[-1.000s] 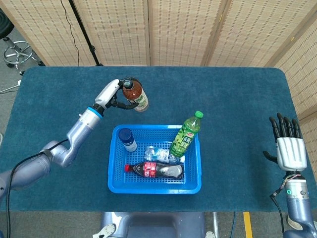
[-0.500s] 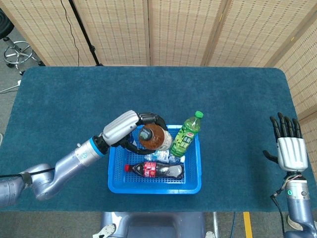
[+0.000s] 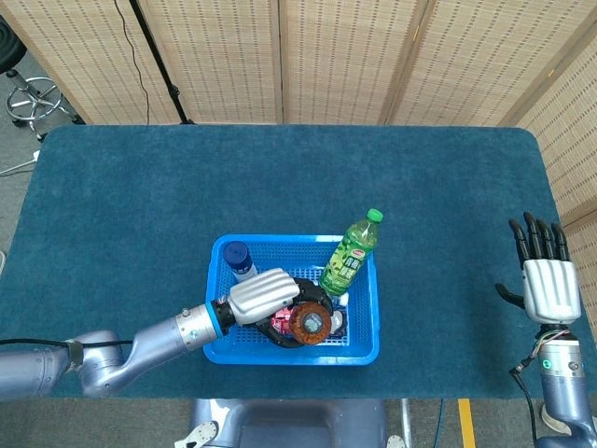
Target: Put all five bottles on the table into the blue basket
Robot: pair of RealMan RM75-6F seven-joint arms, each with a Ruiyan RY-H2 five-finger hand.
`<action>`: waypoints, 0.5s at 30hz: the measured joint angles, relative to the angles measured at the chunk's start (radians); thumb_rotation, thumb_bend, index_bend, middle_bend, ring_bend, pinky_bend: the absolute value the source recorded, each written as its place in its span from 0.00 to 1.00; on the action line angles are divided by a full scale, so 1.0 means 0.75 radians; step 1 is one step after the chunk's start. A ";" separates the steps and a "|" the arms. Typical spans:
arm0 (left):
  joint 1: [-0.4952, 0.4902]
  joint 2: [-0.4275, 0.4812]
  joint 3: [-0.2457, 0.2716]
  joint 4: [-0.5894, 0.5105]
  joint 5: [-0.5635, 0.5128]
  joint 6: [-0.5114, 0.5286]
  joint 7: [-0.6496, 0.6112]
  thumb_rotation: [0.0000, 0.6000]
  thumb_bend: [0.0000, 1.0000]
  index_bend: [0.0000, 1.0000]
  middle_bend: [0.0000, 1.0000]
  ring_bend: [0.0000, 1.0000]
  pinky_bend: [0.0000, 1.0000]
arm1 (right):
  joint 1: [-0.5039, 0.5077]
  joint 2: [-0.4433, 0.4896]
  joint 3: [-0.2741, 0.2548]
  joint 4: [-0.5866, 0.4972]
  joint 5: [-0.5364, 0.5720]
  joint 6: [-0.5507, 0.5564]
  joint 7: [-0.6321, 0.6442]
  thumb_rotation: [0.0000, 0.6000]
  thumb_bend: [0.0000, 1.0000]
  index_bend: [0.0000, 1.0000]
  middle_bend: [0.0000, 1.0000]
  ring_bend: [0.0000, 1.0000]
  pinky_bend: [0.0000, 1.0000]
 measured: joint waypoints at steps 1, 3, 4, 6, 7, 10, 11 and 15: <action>-0.002 -0.014 0.006 0.014 -0.004 -0.006 0.008 1.00 0.46 0.47 0.32 0.25 0.40 | 0.000 0.000 0.001 0.000 0.001 0.000 0.000 1.00 0.00 0.00 0.00 0.00 0.00; -0.007 -0.046 0.019 0.048 -0.013 -0.017 0.030 1.00 0.39 0.23 0.09 0.07 0.17 | -0.001 0.001 0.003 0.001 0.006 -0.001 0.001 1.00 0.00 0.00 0.00 0.00 0.00; -0.011 -0.055 0.027 0.060 -0.013 -0.025 0.041 1.00 0.35 0.10 0.02 0.01 0.06 | -0.001 0.002 0.005 0.003 0.011 -0.005 0.002 1.00 0.00 0.00 0.00 0.00 0.00; -0.022 -0.055 0.046 0.072 -0.008 -0.062 0.066 1.00 0.29 0.00 0.00 0.00 0.00 | -0.001 0.002 0.006 0.005 0.014 -0.010 0.002 1.00 0.00 0.00 0.00 0.00 0.00; -0.028 -0.050 0.053 0.075 -0.006 -0.077 0.077 1.00 0.26 0.00 0.00 0.00 0.00 | 0.000 0.002 0.006 0.005 0.014 -0.011 0.002 1.00 0.00 0.00 0.00 0.00 0.00; -0.033 -0.033 0.062 0.074 0.000 -0.087 0.091 1.00 0.23 0.00 0.00 0.00 0.00 | 0.000 0.002 0.005 0.005 0.014 -0.014 0.002 1.00 0.00 0.00 0.00 0.00 0.00; -0.031 -0.027 0.062 0.073 0.003 -0.075 0.094 1.00 0.23 0.00 0.00 0.00 0.00 | 0.000 0.002 0.006 0.005 0.014 -0.014 0.002 1.00 0.00 0.00 0.00 0.00 0.00; -0.014 -0.007 0.052 0.061 0.012 -0.010 0.097 1.00 0.23 0.00 0.00 0.00 0.00 | -0.001 0.004 0.008 0.006 0.016 -0.010 0.000 1.00 0.00 0.00 0.00 0.00 0.00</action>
